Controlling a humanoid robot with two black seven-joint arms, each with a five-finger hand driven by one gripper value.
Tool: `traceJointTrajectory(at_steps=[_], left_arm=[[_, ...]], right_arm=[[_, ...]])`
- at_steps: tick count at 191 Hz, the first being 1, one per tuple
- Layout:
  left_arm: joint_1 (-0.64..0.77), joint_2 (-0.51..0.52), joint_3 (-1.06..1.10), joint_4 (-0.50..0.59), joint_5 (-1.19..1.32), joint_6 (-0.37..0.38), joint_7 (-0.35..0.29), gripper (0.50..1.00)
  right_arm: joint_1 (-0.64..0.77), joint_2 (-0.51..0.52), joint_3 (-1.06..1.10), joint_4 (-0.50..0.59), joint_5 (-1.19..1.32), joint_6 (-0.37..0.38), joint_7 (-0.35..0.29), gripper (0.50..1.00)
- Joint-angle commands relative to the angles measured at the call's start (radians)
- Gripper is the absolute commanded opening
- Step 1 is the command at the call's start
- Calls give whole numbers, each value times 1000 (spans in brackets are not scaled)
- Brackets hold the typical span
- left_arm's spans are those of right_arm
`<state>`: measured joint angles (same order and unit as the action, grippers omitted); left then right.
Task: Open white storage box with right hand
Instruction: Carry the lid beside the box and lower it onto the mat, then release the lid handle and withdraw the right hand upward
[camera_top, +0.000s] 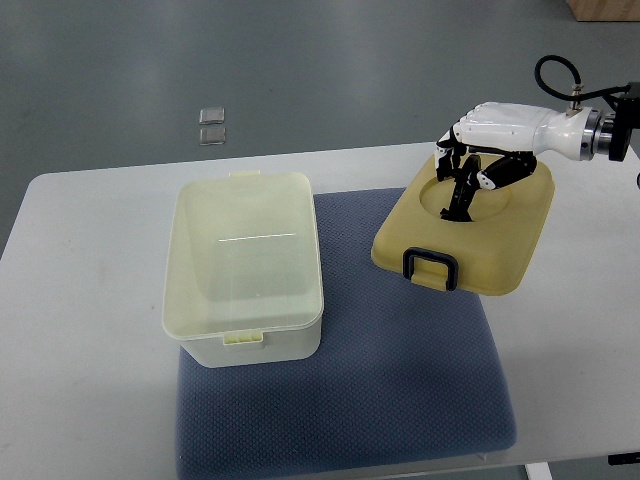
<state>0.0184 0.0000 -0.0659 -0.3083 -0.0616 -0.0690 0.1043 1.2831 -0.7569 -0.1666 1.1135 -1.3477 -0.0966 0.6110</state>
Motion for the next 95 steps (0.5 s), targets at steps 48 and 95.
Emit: traceJointTrajectory(at_steps=[48, 95], left_arm=[[0, 0, 0, 0, 0, 0, 0, 1000], [0, 0, -2, 1, -1, 0, 0, 1000]], right_arm=[[-94, 171, -5, -66, -37, -71, 0, 500], [-128, 274, -5, -87, -44, -80, -8, 775]])
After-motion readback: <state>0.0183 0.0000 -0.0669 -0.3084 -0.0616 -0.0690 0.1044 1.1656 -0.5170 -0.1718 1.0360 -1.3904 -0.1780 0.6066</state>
